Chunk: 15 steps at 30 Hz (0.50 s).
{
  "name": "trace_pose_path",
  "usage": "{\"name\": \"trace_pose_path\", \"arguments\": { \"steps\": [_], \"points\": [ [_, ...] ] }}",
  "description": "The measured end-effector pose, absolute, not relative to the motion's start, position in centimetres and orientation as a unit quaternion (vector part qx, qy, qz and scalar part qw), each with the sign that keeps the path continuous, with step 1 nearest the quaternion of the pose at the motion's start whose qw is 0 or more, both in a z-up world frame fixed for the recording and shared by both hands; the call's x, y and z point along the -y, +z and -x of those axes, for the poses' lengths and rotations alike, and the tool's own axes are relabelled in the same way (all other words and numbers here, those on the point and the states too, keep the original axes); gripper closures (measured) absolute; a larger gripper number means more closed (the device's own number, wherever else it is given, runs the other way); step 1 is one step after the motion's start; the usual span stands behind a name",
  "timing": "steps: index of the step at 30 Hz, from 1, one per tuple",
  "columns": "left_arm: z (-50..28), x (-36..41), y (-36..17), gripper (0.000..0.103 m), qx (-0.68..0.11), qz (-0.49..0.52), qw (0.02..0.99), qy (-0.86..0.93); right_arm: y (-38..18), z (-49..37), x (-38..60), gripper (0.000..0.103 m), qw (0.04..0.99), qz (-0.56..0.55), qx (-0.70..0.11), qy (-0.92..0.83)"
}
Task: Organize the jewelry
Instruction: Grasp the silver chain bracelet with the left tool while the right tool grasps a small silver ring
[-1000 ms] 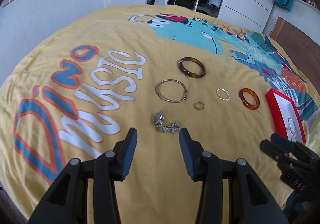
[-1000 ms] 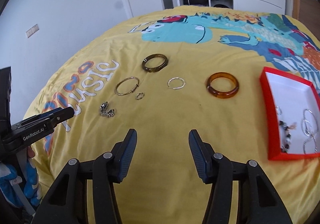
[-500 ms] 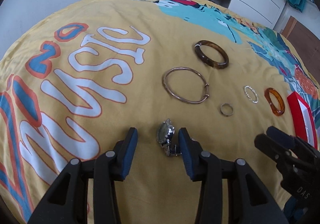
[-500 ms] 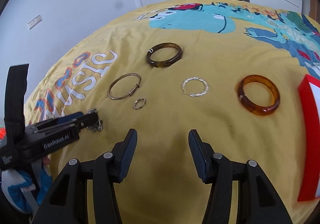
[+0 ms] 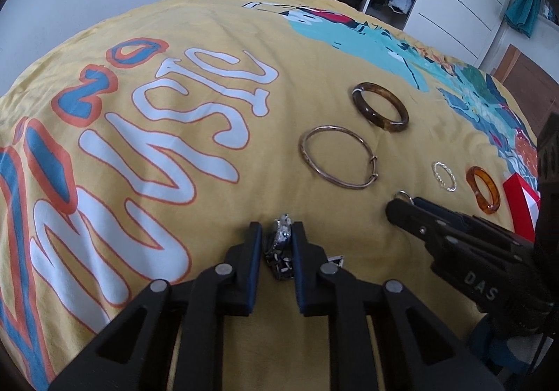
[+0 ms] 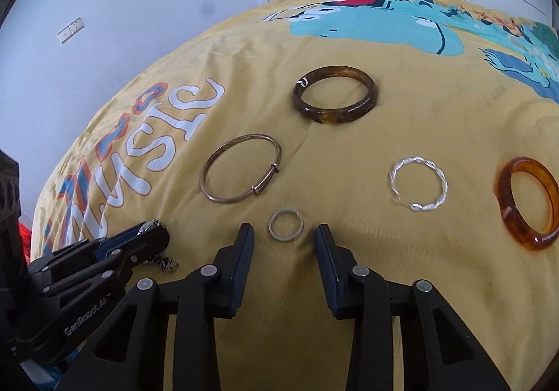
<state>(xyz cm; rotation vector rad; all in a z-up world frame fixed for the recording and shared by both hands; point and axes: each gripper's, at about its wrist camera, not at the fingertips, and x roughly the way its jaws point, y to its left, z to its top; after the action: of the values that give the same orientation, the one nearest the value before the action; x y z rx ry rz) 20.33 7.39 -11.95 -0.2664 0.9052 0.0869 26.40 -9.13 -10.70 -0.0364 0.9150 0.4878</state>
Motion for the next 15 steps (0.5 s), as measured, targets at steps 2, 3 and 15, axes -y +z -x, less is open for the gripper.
{"name": "trace_pose_path", "arguments": {
  "steps": [2, 3, 15],
  "points": [
    [-20.3, -7.4, -12.0, 0.088, -0.435, 0.129, 0.890, 0.042, -10.9, -26.7, 8.8, 0.079, 0.868, 0.024, -0.439, 0.230],
    [-20.3, -7.4, -12.0, 0.088, -0.435, 0.128, 0.890, 0.042, -11.0, -26.7, 8.7, 0.081, 0.868, 0.027, -0.439, 0.229],
    [-18.8, -6.4, -9.2, 0.093, -0.428, 0.108, 0.896, 0.047, -7.1, -23.8, 10.6, 0.083, 0.879, 0.020, -0.420, 0.225]
  ]
}}
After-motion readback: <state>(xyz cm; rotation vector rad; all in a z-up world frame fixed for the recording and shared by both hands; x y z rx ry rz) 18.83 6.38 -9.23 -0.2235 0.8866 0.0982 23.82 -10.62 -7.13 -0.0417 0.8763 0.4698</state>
